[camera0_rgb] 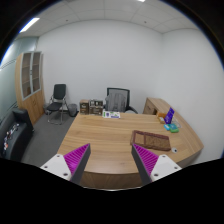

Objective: Fold towel

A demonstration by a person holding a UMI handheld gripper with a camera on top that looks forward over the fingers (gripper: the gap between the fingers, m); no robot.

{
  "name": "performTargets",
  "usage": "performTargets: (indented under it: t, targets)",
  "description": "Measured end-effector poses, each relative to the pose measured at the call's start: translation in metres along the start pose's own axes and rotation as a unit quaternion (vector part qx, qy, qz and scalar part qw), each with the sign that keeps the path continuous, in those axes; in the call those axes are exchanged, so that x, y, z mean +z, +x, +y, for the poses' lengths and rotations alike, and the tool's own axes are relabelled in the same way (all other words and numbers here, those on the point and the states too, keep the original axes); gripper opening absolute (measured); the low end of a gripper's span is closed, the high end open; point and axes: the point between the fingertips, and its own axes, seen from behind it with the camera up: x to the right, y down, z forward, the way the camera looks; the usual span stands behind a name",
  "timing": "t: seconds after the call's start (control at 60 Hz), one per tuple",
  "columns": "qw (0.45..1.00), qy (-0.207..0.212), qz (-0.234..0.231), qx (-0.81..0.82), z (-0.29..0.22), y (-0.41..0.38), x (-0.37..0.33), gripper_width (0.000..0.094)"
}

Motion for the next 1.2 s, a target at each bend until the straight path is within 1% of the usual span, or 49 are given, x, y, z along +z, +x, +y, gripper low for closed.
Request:
performTargets:
  t: [0.133,0.167,0.317,0.467,0.567,0.65,0.75,0.817,0.983,1.033,1.083,1.133,1.167,1.2]
  targets:
    - [1.000,-0.027,-0.001,0.005,0.015,0.000,0.013,0.0860]
    - [0.999,-0.031,-0.004,0.008,0.029,0.014,0.027,0.0862]
    - [0.998,-0.060,0.007,0.022,0.058,0.041,0.088,0.0863]
    - [0.997,-0.065,0.026,0.039,0.074,0.086,0.180,0.0861]
    - [0.997,-0.055,0.026,0.043,0.074,0.113,0.254,0.0860]
    - [0.997,-0.057,0.026,0.049,0.079,0.133,0.316,0.0860]
    - [0.994,-0.078,0.030,0.064,0.092,0.156,0.383,0.0859]
    - [0.993,-0.087,0.042,0.072,0.098,0.171,0.423,0.0859]
    - [0.988,-0.119,0.056,0.077,0.121,0.188,0.498,0.0854]
    - [0.987,-0.131,0.060,0.078,0.130,0.191,0.510,0.0831]
    - [0.985,-0.141,0.062,0.077,0.134,0.197,0.516,0.0780]
    - [0.987,-0.133,0.072,0.062,0.135,0.196,0.519,0.0695]
    - [0.987,-0.131,0.069,0.055,0.135,0.194,0.519,0.0645]
    - [0.988,-0.131,0.069,0.049,0.135,0.194,0.519,0.0558]
